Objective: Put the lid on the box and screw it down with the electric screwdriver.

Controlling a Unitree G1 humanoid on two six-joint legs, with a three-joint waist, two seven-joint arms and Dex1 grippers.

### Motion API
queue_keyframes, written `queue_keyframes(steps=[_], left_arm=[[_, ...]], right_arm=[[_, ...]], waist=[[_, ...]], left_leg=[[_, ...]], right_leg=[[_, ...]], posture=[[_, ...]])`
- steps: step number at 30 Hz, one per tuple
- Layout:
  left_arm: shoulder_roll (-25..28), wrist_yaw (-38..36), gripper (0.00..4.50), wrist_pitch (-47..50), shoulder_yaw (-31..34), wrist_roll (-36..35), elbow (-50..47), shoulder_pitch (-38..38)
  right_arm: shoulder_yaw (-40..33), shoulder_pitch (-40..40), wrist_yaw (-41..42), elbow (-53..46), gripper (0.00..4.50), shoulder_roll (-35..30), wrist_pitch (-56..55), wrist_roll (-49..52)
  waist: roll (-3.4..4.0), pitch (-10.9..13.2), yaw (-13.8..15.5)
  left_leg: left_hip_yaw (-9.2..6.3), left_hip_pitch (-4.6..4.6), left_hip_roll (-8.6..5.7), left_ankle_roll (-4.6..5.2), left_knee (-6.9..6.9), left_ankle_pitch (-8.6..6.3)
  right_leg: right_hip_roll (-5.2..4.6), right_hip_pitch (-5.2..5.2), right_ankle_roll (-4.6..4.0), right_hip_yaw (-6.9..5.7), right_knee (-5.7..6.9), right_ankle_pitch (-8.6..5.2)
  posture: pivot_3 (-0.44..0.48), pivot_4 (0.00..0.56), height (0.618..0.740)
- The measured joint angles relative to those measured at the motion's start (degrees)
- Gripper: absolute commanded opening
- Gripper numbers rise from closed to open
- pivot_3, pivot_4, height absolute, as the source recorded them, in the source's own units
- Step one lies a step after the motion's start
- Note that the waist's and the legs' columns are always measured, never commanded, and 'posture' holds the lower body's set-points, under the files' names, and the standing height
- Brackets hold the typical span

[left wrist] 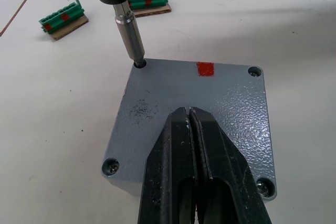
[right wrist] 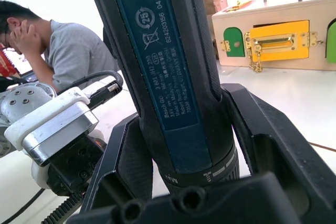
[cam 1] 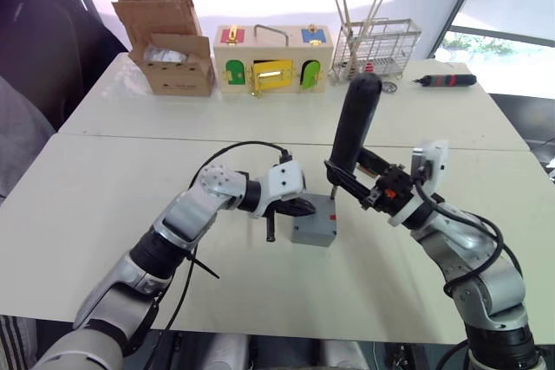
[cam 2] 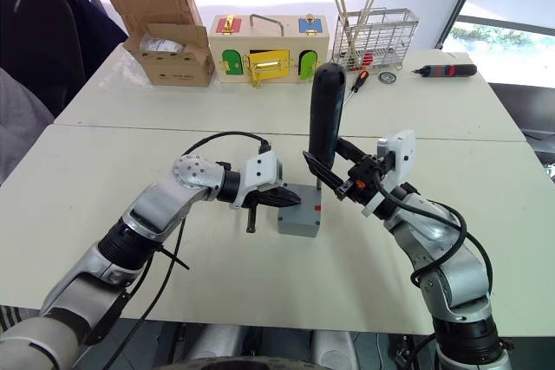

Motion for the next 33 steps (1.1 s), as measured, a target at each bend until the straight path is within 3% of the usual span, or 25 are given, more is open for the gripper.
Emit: queue_keyframes(steps=[33], left_arm=[[-0.04,0.72,0.00,0.67,-0.08,-0.01,-0.73,0.43]], right_arm=[[-0.46,0.61,0.55,0.29,1.91,-0.31,-0.23,-0.55]], waist=[[-0.04,-0.08,0.49]], left_leg=[[-0.09,0.01,0.00,-0.06,-0.01,-0.04]], right_leg=[[-0.20,-0.02,-0.15,0.03,-0.28,-0.08]], posture=[[0.000,0.150,0.735]])
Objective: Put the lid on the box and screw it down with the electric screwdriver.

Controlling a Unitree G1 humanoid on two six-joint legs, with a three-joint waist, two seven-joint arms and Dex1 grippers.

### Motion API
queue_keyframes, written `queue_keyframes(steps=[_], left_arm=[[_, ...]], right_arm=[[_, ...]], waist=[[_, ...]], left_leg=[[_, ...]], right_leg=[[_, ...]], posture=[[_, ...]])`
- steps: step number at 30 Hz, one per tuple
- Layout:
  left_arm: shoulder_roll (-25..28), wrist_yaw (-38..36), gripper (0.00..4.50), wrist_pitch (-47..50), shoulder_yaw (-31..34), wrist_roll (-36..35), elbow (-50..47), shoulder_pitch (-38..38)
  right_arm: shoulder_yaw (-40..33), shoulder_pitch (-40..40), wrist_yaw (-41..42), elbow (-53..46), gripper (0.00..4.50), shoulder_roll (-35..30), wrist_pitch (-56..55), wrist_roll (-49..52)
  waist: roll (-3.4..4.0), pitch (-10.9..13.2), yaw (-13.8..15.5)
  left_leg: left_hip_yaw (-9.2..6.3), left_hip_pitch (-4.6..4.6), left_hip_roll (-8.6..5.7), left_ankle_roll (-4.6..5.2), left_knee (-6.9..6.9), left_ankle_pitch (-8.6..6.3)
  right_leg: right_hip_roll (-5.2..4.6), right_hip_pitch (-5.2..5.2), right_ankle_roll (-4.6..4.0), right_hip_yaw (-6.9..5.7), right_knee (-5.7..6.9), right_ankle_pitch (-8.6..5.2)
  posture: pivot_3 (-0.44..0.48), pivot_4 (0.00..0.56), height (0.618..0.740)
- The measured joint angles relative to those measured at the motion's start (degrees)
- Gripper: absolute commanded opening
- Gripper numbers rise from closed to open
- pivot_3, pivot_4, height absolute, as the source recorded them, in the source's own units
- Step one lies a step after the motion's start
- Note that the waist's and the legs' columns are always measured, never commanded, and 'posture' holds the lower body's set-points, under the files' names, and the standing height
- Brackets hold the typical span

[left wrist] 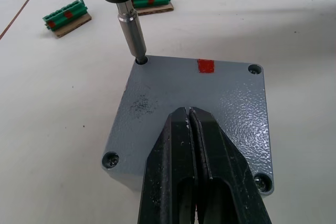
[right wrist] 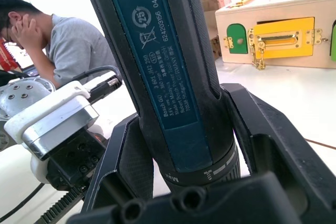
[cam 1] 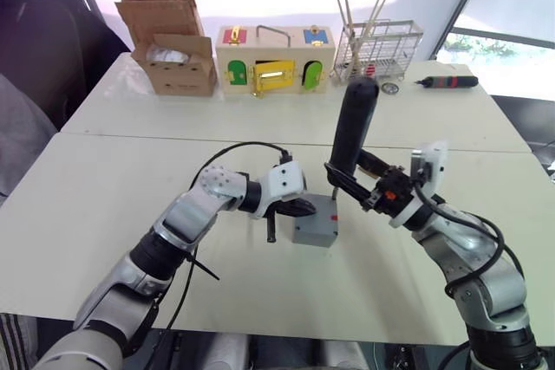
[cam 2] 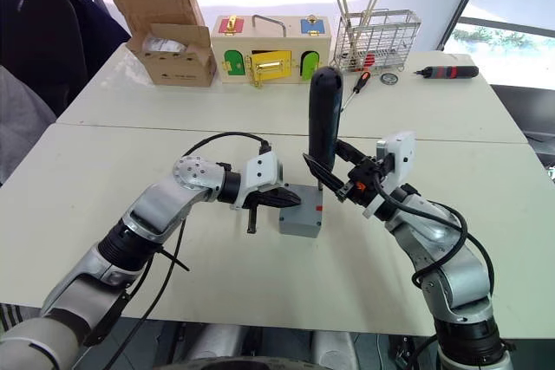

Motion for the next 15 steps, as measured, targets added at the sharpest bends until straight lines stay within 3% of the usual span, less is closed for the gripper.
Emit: queue_keyframes(steps=[15], left_arm=[[0.06,-0.01,0.00,-0.02,-0.01,0.06,-0.04,0.26]], right_arm=[[-0.29,0.26,0.11,2.01,1.91,0.94,-1.79,-0.01]], waist=[[-0.10,-0.20,0.77]], left_leg=[[-0.01,0.00,-0.02,-0.03,-0.02,-0.10]], right_leg=[[-0.12,0.17,-0.22,-0.03,-0.46,-0.04]], posture=[[0.000,0.150,0.735]])
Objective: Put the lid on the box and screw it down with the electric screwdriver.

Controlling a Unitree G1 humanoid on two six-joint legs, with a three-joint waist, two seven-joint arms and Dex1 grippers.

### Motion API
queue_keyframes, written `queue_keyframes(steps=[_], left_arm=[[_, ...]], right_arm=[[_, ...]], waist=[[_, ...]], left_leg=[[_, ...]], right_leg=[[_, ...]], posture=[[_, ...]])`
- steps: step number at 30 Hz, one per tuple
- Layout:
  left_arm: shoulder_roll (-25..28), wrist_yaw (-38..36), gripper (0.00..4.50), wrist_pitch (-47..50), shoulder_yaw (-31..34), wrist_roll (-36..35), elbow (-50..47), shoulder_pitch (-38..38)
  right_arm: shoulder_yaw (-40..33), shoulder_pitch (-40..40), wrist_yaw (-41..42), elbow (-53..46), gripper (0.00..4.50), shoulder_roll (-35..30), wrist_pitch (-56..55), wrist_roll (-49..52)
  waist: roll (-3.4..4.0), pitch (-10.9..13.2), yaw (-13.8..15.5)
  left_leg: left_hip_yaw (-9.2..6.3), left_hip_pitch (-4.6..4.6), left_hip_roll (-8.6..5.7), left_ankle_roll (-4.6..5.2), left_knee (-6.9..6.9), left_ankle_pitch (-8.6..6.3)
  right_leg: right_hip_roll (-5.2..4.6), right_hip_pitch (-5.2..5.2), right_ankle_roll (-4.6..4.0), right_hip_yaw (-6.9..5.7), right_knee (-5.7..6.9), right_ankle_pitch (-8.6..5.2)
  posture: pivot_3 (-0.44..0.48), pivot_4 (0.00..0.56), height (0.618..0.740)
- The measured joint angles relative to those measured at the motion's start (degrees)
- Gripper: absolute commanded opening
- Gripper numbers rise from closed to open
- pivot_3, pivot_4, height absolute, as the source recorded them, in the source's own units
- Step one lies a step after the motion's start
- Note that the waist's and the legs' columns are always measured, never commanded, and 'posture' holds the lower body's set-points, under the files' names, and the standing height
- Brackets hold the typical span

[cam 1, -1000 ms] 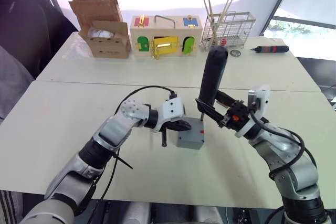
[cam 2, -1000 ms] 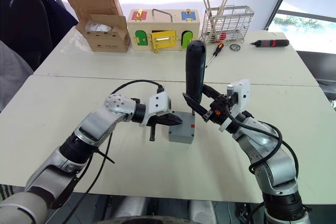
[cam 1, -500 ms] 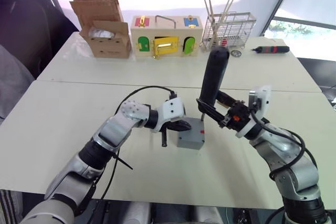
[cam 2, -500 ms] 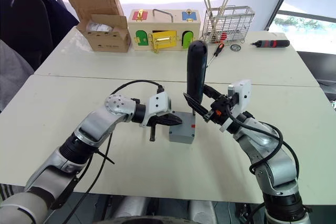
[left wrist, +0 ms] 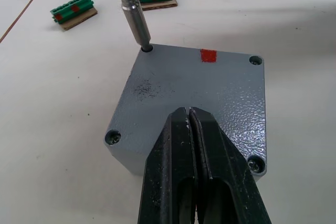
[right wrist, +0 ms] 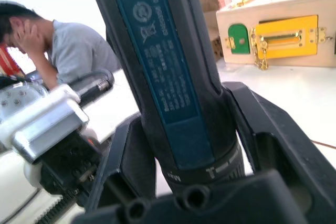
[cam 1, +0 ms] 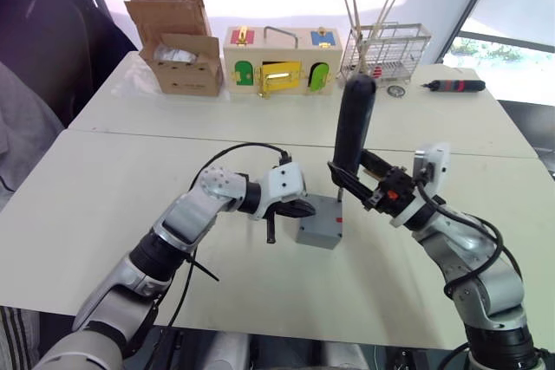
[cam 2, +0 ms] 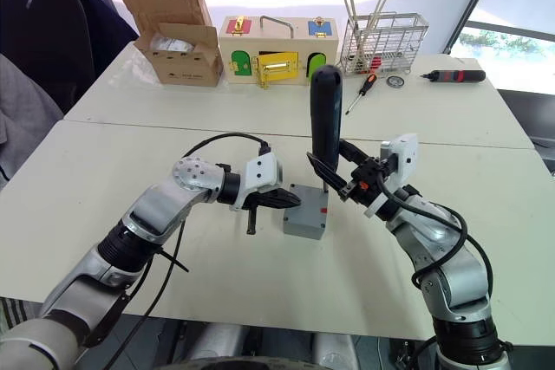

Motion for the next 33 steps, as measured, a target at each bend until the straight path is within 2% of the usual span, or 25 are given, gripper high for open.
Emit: queue_keyframes(steps=[8,12,16,18,21,24,31,33], left_arm=[[-0.03,0.00,0.00,-0.37,-0.47,0.21,-0.22,0.22],[-0.02,0.04,0.00,-0.93,-0.32,0.25,-0.47,0.43],[0.05,-0.36,0.00,-0.82,0.74,-0.33,-0.79,0.41],[0.20,-0.78,0.00,0.12,2.01,-1.73,-1.22,0.37],[0.90,-1.27,0.00,2.49,3.77,-3.60,-2.00,0.28],[1.79,-1.13,0.00,5.14,5.61,-5.04,-2.42,0.11],[-0.73,2.12,0.00,7.02,9.49,-8.07,-3.50,-0.68],[-4.10,4.98,0.00,11.48,13.74,-12.37,-4.60,-2.49]], right_arm=[[-1.48,0.40,-0.40,0.52,1.91,2.07,-0.57,1.52],[-3.79,-1.32,-1.62,-0.83,1.91,1.17,3.23,4.76],[-7.62,-5.84,-3.67,-1.24,1.91,-3.05,12.91,13.70],[-11.56,-10.73,-4.95,-1.32,1.91,-7.04,18.04,21.30],[-16.76,-18.30,-6.75,-1.24,1.91,-12.04,22.06,30.25],[-20.10,-24.02,-9.47,-0.43,1.91,-14.07,24.32,37.23],[-17.66,-27.42,-20.21,7.86,1.91,-14.32,31.66,41.24],[-17.68,-31.11,-22.09,14.93,1.91,-19.52,36.97,44.42]], waist=[[0.07,0.04,0.00],[0.37,0.23,0.01],[0.74,0.77,0.00],[1.08,1.16,-0.05],[1.07,1.42,-0.16],[0.88,1.61,-0.20],[0.81,2.30,-0.04],[0.98,2.69,0.14]], left_leg=[[0.00,-0.02,-0.01,0.01,-0.02,-0.02],[0.01,-0.12,-0.02,0.01,-0.02,-0.02],[0.02,-0.36,-0.06,0.02,-0.02,-0.01],[0.03,-0.73,-0.06,0.02,0.03,0.02],[0.04,-1.27,-0.07,-0.38,0.07,0.28],[0.02,-1.26,0.01,-0.57,0.03,0.39],[0.13,-1.29,-0.17,-0.23,0.19,0.32],[0.11,-1.63,-0.27,-0.22,0.33,0.45]], right_leg=[[-0.04,-0.02,0.00,0.00,-0.04,0.00],[-0.07,-0.09,-0.03,0.00,-0.07,0.02],[-0.11,-0.18,-0.08,0.00,-0.07,0.05],[-0.11,-0.45,0.06,-0.01,-0.03,0.17],[-0.07,-1.16,0.11,-0.03,0.28,0.20],[0.01,-1.26,0.12,-0.08,0.49,0.18],[-0.13,-1.27,0.11,-0.06,0.70,0.18],[-0.15,-1.51,0.12,-0.09,0.78,0.18]], posture=[[0.000,0.150,0.735],[0.000,0.150,0.735],[0.000,0.150,0.735],[0.000,0.150,0.735],[0.000,0.150,0.735],[0.000,0.150,0.735],[0.000,0.150,0.735],[0.000,0.150,0.735]])
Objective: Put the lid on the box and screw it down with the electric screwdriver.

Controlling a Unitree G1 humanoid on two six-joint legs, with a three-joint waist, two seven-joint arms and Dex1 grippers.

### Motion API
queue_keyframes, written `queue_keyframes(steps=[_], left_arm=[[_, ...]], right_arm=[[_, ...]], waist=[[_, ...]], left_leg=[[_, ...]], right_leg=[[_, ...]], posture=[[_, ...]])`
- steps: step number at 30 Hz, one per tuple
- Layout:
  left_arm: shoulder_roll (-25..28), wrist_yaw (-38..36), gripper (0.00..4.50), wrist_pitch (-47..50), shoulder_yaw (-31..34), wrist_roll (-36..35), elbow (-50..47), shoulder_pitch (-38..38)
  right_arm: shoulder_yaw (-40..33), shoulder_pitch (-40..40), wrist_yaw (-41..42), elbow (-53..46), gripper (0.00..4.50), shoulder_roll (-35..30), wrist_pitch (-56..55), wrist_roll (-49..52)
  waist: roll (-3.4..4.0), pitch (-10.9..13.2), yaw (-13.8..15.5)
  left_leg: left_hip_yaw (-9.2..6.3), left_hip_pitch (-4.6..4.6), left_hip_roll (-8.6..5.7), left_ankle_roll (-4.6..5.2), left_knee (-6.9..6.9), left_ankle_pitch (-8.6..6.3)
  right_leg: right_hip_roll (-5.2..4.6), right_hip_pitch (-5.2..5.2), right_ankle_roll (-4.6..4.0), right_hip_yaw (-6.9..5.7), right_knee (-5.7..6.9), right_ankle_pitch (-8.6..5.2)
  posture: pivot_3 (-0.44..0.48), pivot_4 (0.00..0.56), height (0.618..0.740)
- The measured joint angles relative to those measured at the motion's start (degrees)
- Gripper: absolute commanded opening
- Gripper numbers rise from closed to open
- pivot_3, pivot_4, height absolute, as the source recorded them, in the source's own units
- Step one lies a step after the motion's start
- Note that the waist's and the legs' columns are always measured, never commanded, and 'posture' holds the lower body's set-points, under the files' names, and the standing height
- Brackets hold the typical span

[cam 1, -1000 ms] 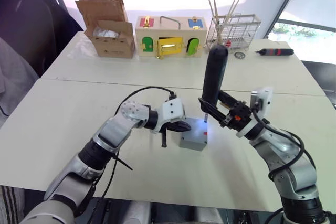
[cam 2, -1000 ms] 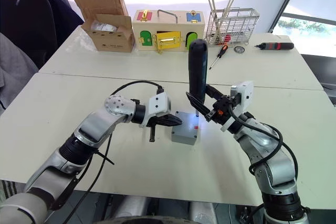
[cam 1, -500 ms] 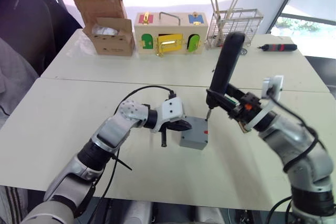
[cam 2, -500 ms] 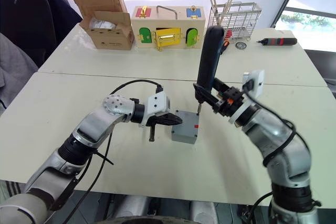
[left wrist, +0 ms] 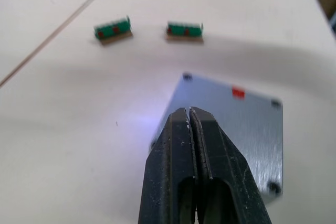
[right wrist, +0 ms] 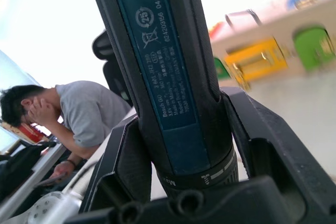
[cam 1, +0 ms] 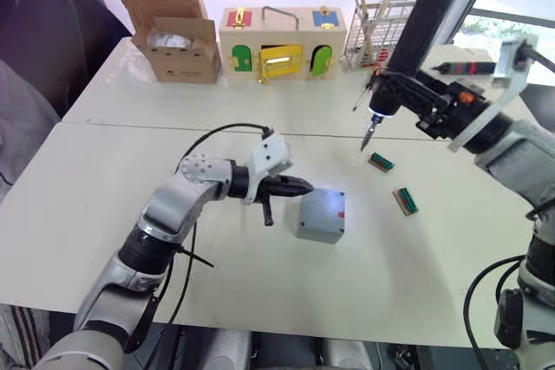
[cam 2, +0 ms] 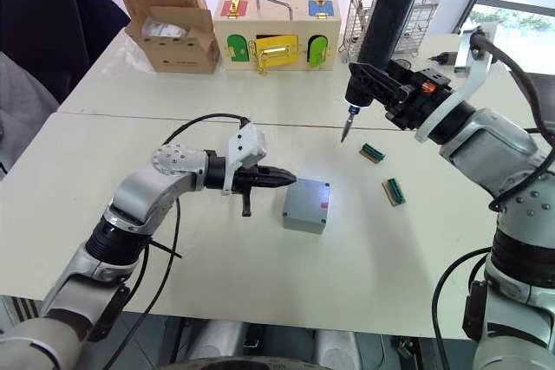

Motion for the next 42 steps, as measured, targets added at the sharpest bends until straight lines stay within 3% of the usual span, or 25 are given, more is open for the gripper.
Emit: queue_keyframes(steps=[2,4,8,11,15,27,29,34,42], left_arm=[[0.17,0.78,0.00,3.85,3.38,-4.59,-4.21,-2.44],[3.14,-0.23,0.00,5.72,4.49,-7.49,-9.53,-2.01],[6.91,-1.85,0.00,5.89,0.80,-8.20,-13.93,2.85],[9.51,-4.13,0.00,4.70,-4.59,-7.69,-16.27,5.72],[11.57,-4.56,0.00,1.80,-10.79,-3.70,-17.30,6.98],[8.31,-0.19,0.00,1.53,-11.30,-3.41,-17.29,7.61],[8.27,0.03,0.00,1.66,-11.26,-3.52,-17.28,7.80],[6.97,2.85,0.00,4.15,-9.15,-4.51,-15.60,7.79],[6.52,7.87,0.00,4.56,-2.20,-3.60,-10.62,7.36]], right_arm=[[0.24,-3.01,0.84,7.32,1.91,-9.65,4.83,-1.78],[1.43,-2.82,5.63,14.57,1.91,-21.30,9.41,-6.42],[7.60,1.13,15.99,22.72,1.91,-31.35,12.90,-15.42],[14.83,4.68,23.81,25.25,1.91,-32.02,14.59,-19.96],[21.93,6.41,30.47,27.97,1.91,-32.01,16.20,-25.35],[30.07,-0.11,38.96,33.81,1.91,-25.52,17.27,-37.43],[30.96,-0.84,40.23,34.72,2.90,-25.16,16.96,-39.34],[31.10,-2.63,41.29,36.31,4.48,-23.92,14.06,-43.62],[28.76,-3.59,41.25,38.02,4.48,-21.57,7.61,-48.77]], waist=[[0.00,0.02,0.17],[0.04,0.00,0.29],[0.04,0.00,-0.97],[0.12,0.10,-1.88],[0.78,0.25,-1.57],[0.85,0.22,-1.21],[0.85,0.22,-0.90],[0.83,0.22,-0.21],[0.83,0.22,-0.30]], left_leg=[[-0.03,-0.70,-0.05,-0.25,0.07,0.25],[-0.01,-0.67,-0.07,-0.20,-0.16,0.21],[0.20,-0.58,-0.02,-0.04,-0.38,0.11],[0.37,-0.52,0.04,-0.04,-0.13,0.12],[0.42,-0.43,0.00,0.34,-0.01,0.20],[0.36,-0.50,-0.02,-0.09,-0.03,0.45],[0.37,-0.50,-0.02,-0.09,-0.03,0.44],[0.37,-0.49,-0.03,-0.09,0.01,0.45],[0.37,-0.49,-0.03,-0.13,0.02,0.47]], right_leg=[[0.00,-0.60,0.09,-0.05,0.03,0.07],[-0.01,-0.62,0.10,-0.06,0.02,0.07],[0.00,-0.62,0.10,-0.10,-0.08,0.06],[-0.01,-0.62,0.12,-0.04,-0.08,0.06],[-0.01,-0.60,0.19,0.06,0.09,0.30],[0.01,-0.67,0.23,0.05,0.08,0.29],[0.01,-0.67,0.23,0.05,0.08,0.29],[0.02,-0.66,0.24,0.05,0.11,0.29],[0.03,-0.67,0.24,0.04,0.13,0.30]], posture=[[0.000,0.150,0.735],[0.000,0.150,0.735],[0.000,0.150,0.735],[0.000,0.150,0.735],[0.000,0.150,0.735],[0.000,0.150,0.735],[0.000,0.150,0.735],[0.000,0.150,0.735],[0.000,0.150,0.735]])
